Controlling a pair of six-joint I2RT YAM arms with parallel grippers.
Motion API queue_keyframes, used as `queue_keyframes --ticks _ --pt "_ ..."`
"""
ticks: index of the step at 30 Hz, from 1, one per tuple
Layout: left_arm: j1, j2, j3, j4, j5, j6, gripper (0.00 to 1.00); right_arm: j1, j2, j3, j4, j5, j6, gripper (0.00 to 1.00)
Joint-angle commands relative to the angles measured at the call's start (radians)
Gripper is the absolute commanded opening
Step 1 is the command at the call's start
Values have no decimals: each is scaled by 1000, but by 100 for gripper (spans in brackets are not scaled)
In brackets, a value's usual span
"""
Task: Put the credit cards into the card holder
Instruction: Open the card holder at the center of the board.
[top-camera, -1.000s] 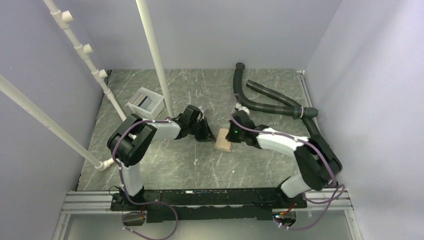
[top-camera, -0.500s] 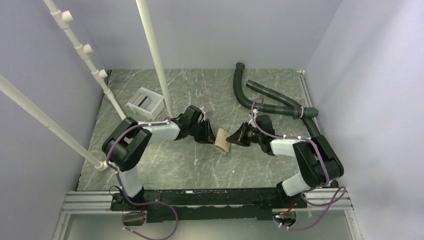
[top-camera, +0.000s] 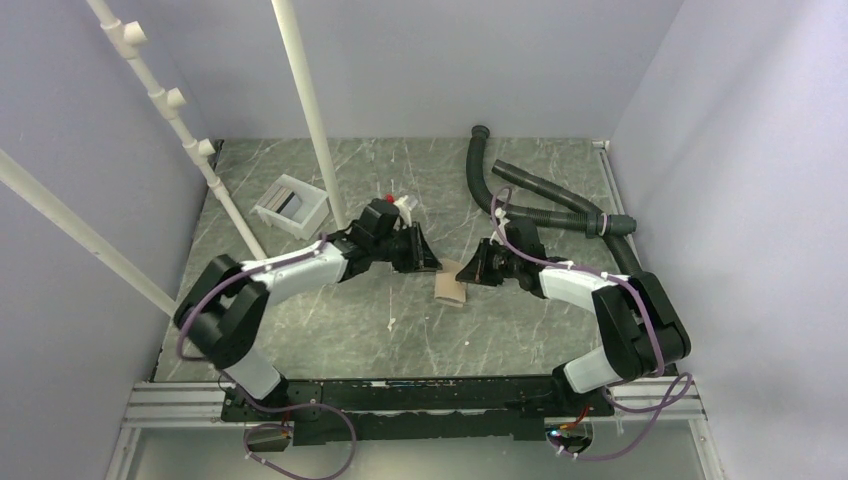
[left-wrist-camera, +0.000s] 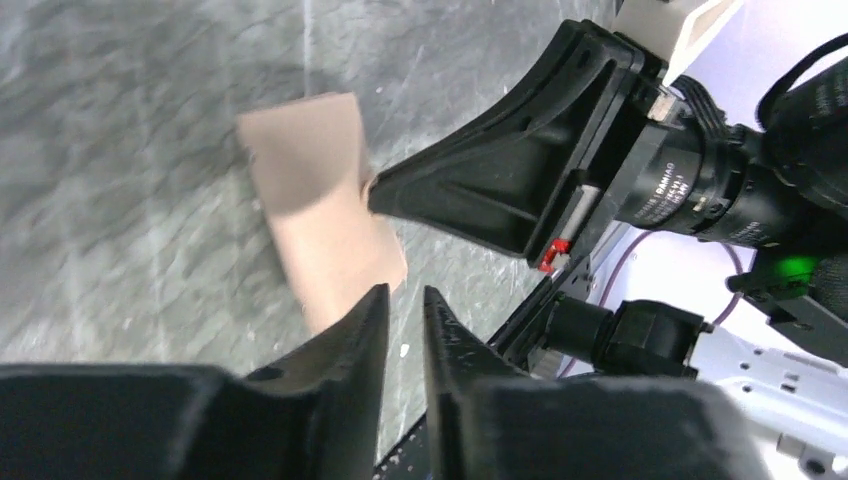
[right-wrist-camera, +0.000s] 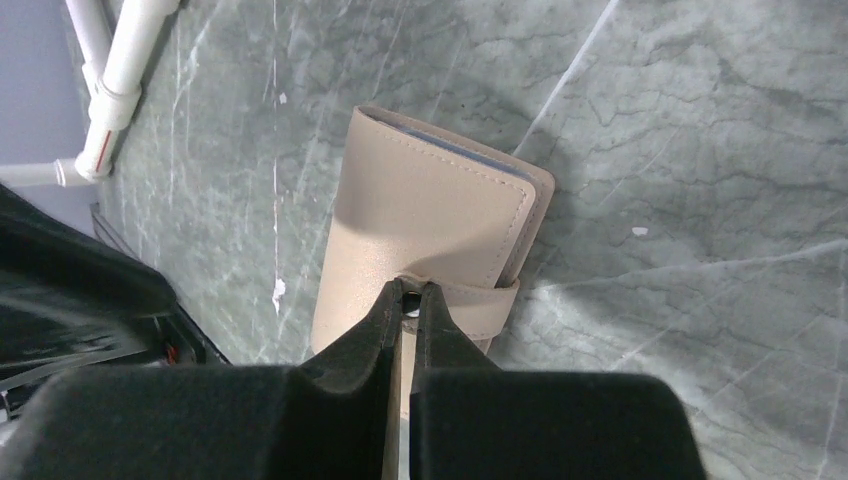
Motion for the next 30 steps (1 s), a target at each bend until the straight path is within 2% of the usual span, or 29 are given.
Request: queue_keyframes --ticks 1,4,7,11,12,14,17,18,20,21,22,26,29,30 --pt "-8 173 39 169 167 -58 17 12 -16 36 -3 4 -30 0" --pt "-6 265 17 209 168 -77 11 14 -37 25 13 -10 -3 0" --pt "-5 317 5 164 113 -64 8 10 -75 0 39 -38 28 0" --pt "-3 342 -47 172 67 -74 4 -76 -82 -86 164 -210 129 0" --pt "-3 346 -57 175 64 -77 4 -82 -81 -64 85 -169 104 0" --pt "-3 339 -74 184 63 -68 4 -65 -98 -1 -156 44 -23 0" --pt "-6 309 -94 185 41 -46 5 -62 -142 25 -312 234 -122 0" --pt "-6 301 -97 187 38 -34 9 -62 -148 31 -332 249 -147 0" --pt "-8 280 -90 196 49 -1 26 -65 -157 34 -326 162 -173 0" --pt "-9 268 -81 203 59 17 47 -65 -165 33 -310 99 -168 0" --pt "-10 255 -71 208 69 36 54 -65 -180 31 -292 53 -151 0" --pt "-9 186 -14 130 43 82 73 -62 -263 58 -283 -25 -99 0" --pt "-9 156 -5 116 35 83 83 -63 -260 100 -323 -30 -109 0" --pt "-10 162 6 107 40 87 90 -62 -254 110 -327 -32 -114 0"
